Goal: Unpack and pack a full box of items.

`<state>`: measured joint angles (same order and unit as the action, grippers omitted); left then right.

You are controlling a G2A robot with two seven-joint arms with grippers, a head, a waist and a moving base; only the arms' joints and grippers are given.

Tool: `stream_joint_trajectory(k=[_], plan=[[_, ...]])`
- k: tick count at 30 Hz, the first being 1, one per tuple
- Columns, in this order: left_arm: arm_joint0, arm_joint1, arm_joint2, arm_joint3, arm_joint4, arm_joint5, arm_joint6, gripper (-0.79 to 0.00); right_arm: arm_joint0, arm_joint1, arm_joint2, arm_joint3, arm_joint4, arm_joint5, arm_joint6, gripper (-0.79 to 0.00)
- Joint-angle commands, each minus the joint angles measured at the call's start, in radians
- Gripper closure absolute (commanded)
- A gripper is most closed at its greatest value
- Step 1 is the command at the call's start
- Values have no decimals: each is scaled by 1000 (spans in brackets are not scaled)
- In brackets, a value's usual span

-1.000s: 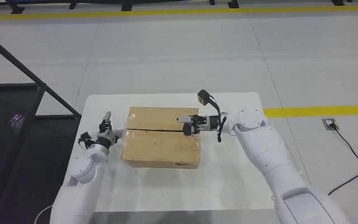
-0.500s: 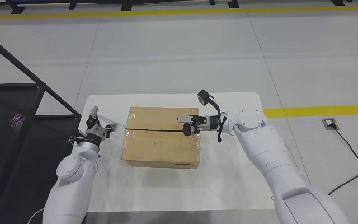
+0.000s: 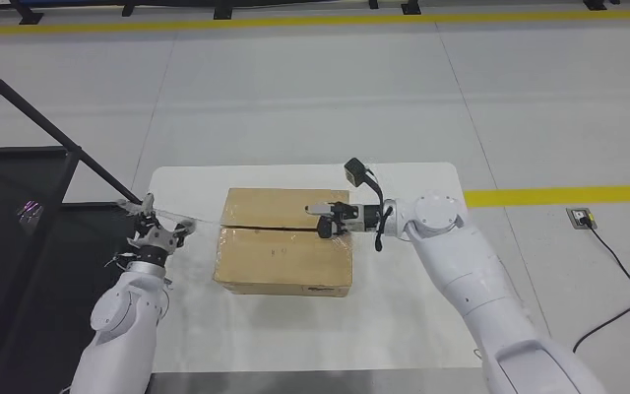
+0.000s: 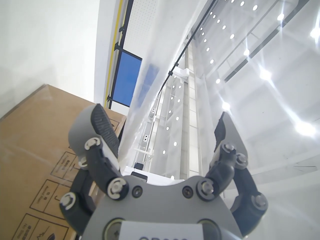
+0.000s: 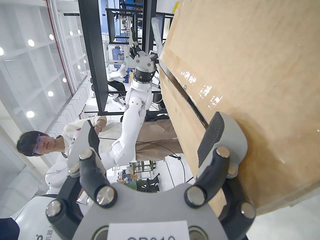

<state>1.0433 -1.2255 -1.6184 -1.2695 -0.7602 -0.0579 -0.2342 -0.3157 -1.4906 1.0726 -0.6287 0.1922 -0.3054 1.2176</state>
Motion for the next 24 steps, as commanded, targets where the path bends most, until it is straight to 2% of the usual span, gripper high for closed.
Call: stream_joint_trajectory(k=[1,12,17,24], plan=[[21,-2,0,-21,2,-24,23,-785,0,0,-2,-3,-1,14,-13,-785],[113,-16,6,-138,46,-153,148,-785,24,-19,-48,29,-29,99,-114,-785],[157,-22,9,-203,85,-211,208,-785,36,-28,-63,55,-26,102,-124,-785],[201,-28,8,-279,131,-248,243,-785,49,-37,-77,91,-24,104,-138,-785]])
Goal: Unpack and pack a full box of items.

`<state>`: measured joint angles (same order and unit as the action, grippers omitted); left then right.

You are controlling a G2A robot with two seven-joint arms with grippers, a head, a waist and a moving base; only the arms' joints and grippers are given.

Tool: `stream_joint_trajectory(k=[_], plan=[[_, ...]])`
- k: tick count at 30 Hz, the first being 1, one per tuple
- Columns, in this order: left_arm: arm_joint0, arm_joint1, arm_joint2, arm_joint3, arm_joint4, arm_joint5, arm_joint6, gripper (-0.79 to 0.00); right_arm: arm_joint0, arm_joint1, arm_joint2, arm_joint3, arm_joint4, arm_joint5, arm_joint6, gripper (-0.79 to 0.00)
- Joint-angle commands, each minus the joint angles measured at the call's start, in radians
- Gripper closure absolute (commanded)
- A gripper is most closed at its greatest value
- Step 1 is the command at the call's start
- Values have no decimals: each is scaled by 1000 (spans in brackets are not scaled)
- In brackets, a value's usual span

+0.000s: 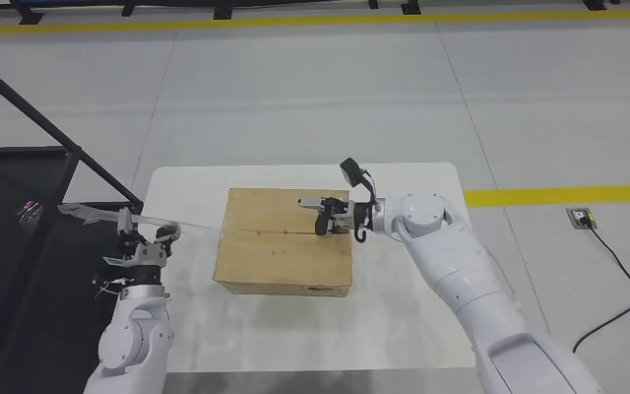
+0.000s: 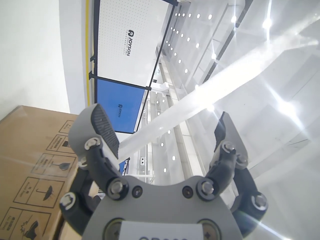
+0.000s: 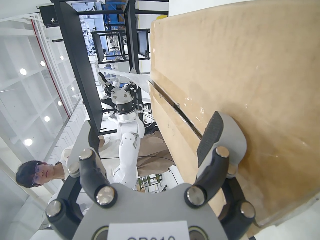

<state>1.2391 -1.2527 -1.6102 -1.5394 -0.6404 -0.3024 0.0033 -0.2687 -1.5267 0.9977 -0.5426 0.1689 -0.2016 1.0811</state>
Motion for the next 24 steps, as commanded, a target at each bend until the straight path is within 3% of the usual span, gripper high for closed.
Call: stream_joint_trajectory(k=[1,24], plan=[[8,-1,0,-17,19,-4,9,-785,3,-2,-3,10,2,-1,-3,-785],[-20,-13,53,-117,234,17,2,-785,9,-5,-1,51,14,-49,11,-785]])
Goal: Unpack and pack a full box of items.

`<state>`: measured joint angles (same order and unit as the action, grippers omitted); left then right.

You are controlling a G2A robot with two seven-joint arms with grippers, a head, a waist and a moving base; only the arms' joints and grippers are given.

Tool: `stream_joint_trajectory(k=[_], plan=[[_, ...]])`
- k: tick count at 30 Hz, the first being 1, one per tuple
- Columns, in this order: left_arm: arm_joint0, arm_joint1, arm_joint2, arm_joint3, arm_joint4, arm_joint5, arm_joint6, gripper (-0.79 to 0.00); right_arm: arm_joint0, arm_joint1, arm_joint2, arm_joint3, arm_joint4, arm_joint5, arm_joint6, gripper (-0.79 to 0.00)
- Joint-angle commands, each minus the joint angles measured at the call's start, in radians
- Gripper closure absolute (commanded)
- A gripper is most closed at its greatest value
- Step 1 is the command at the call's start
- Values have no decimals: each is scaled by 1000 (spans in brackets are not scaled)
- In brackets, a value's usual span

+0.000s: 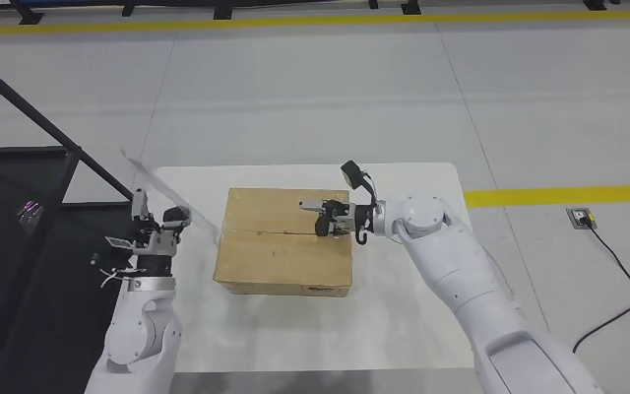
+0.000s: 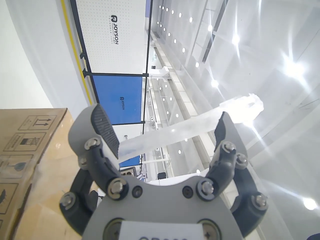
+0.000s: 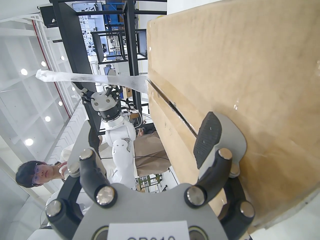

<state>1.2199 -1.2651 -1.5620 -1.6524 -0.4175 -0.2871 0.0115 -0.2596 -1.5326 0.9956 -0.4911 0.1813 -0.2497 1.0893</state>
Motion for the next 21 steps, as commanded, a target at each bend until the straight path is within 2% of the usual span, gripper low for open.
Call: stream_joint_trajectory(k=[1,9,16,21], plan=[[-2,-1,10,-8,19,4,-10,-785,0,1,3,-1,2,-3,4,-785],[-17,-5,64,-19,106,31,-61,-785,-16,16,35,-27,33,-78,18,-785],[-43,-10,112,11,162,62,-90,-785,-55,42,88,-78,67,-161,28,-785],[-61,-15,129,31,165,68,-84,-785,-83,56,106,-121,58,-160,2,-785]])
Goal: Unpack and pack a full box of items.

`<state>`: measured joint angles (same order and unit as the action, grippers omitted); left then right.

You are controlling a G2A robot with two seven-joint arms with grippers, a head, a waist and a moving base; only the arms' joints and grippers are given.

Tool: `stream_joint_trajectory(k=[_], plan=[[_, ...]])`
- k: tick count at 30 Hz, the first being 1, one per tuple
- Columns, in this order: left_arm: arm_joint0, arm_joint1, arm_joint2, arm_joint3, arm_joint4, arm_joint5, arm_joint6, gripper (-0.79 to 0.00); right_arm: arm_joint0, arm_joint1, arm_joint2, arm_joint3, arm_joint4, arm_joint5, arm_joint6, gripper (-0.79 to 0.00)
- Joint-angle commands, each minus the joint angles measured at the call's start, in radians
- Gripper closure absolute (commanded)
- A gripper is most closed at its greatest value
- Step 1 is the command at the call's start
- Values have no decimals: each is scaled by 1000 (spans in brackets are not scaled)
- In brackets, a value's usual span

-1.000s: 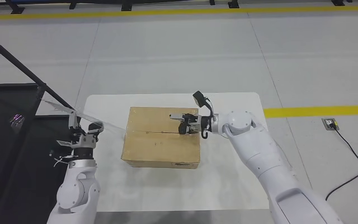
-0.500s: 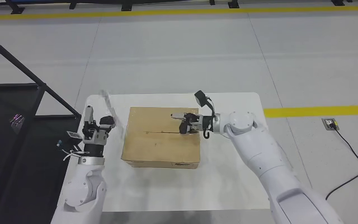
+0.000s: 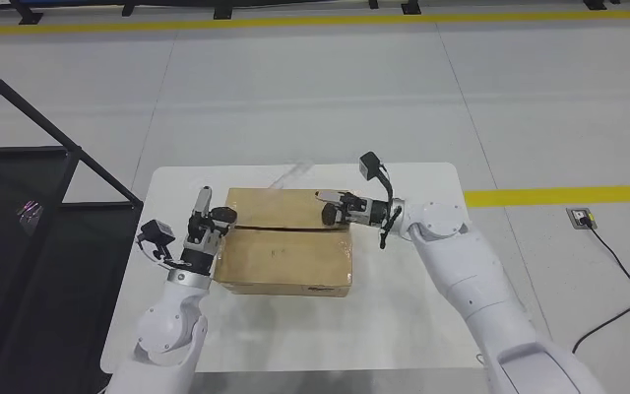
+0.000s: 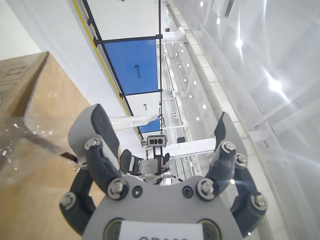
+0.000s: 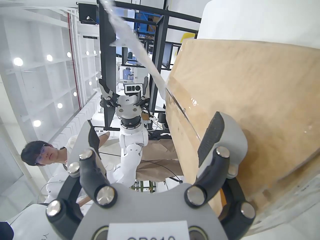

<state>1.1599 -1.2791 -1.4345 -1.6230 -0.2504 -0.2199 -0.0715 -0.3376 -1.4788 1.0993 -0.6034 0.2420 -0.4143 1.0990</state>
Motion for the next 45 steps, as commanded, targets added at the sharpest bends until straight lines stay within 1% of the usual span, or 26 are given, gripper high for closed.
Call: stream_joint_trajectory(k=[1,7,9,11,12,16,22,26,30,31,34,37,41,42,43,44,45], plan=[[-2,-1,1,2,-5,3,-3,-785,-9,3,3,-17,-6,8,-18,-785],[0,-2,-14,-5,-23,14,-21,-785,-12,1,-12,-52,-44,69,-108,-785],[7,-2,-20,-14,-28,12,-25,-785,-7,0,-17,-59,-69,58,-152,-785],[17,-1,-28,-26,-36,10,-29,-785,4,3,-20,-57,-129,47,-237,-785],[23,-1,-33,-33,-42,9,-32,-785,6,3,-22,-57,-140,44,-253,-785],[52,1,-60,-56,-58,1,-44,-785,22,1,-29,-45,-132,34,-211,-785],[100,5,-108,-77,-89,-9,-69,-785,40,-4,-44,-32,-156,-22,-223,-785],[146,10,-156,-85,-121,-21,-115,-785,51,-3,-68,-37,-247,-26,-281,-785],[186,15,-206,-77,-152,-29,-139,-785,48,1,-78,-55,-319,-19,-337,-785],[196,16,-221,-74,-171,-30,-149,-785,52,5,-96,-63,-384,-5,-322,-785],[227,19,-263,-74,-184,-57,-155,-785,54,6,-100,-67,-399,1,-318,-785],[259,19,-277,-83,-180,-83,-154,-785,54,6,-100,-67,-399,1,-318,-785],[279,18,-282,-87,-189,-90,-159,-785,54,6,-100,-67,-399,1,-318,-785],[278,18,-278,-86,-190,-86,-160,-785,35,3,-110,-91,-380,-44,-274,-785],[275,17,-274,-84,-188,-83,-158,-785,27,5,-107,-98,-365,-96,-260,-785],[272,17,-271,-83,-186,-80,-157,-785,26,7,-105,-93,-377,-114,-272,-785],[268,16,-265,-84,-185,-76,-154,-785,30,9,-113,-97,-442,-116,-321,-785]])
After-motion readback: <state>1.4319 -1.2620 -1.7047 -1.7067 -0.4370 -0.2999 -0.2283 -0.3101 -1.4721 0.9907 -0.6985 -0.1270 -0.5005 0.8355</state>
